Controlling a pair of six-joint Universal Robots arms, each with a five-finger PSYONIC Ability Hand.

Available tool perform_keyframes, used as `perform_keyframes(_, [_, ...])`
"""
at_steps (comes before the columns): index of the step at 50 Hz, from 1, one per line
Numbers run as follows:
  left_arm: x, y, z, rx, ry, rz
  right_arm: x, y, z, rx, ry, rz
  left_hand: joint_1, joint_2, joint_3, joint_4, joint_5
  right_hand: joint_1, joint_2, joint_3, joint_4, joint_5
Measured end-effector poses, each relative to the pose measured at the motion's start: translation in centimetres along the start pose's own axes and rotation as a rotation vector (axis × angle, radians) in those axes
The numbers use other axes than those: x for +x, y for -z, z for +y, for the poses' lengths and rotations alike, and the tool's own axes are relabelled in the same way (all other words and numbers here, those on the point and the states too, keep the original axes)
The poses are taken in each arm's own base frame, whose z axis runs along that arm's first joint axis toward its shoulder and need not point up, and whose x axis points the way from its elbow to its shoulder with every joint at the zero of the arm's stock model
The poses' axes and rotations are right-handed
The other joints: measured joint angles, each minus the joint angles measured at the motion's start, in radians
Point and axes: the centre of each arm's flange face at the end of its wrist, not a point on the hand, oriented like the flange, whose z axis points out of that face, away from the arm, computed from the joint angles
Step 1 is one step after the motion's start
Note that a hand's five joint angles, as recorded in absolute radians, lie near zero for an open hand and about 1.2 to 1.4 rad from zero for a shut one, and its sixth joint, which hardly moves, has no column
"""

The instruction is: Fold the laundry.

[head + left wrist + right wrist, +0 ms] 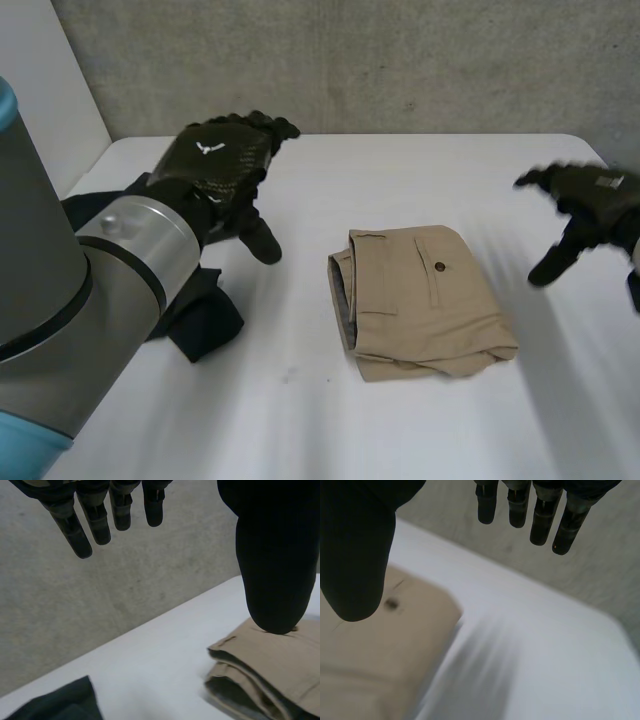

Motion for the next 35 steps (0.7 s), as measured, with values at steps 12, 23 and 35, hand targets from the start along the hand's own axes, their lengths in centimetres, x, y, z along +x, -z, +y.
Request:
perform_keyframes(12, [0.6,0.0,1.7,-0.026,0.021,0.060,-2.1,-2.6,8.6,-0.139,-0.046,-0.117,0.000,0.000,0.000,0.000,0.000,0.000,0.000,0.000,0.000,0.000])
perform_keyframes(23, [0.5,-0.1,2.6,-0.033,0.019,0.055,-2.5,-5.1,12.2,-0.139,-0.049,-0.123,0.000,0.000,0.000,0.000,0.000,0.004,0.000,0.000,0.000,0.000])
perform_keyframes(35, [0.5,-0.4,3.2,-0.029,0.021,0.053,-2.2,-6.2,12.8,-0.118,-0.111,-0.101,0.000,0.000,0.000,0.000,0.000,0.004,0.003,0.000,0.000,0.000])
